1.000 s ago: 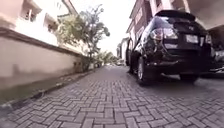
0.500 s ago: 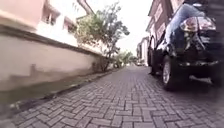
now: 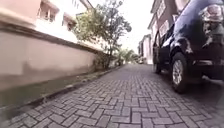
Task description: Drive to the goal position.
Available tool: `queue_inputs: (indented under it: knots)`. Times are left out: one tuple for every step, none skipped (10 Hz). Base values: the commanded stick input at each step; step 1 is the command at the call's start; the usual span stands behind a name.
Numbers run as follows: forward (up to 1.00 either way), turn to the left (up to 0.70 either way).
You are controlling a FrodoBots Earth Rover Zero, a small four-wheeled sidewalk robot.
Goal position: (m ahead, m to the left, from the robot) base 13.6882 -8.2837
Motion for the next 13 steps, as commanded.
queue_inputs:
  knots:
    - [0.7,0.35]
    - [0.7,0.35]
    - [0.7,0.12]
    - [0.7,0.0]
    - [0.7,0.0]
    - [0.7,0.0]
    - [0.7,0.0]
    - [0.7,0.0]
    - [0.7,0.0]
    - [0.7,0.0]
    - [0.7,0.0]
    - [0.7,0.0]
    - [0.7,0.0]
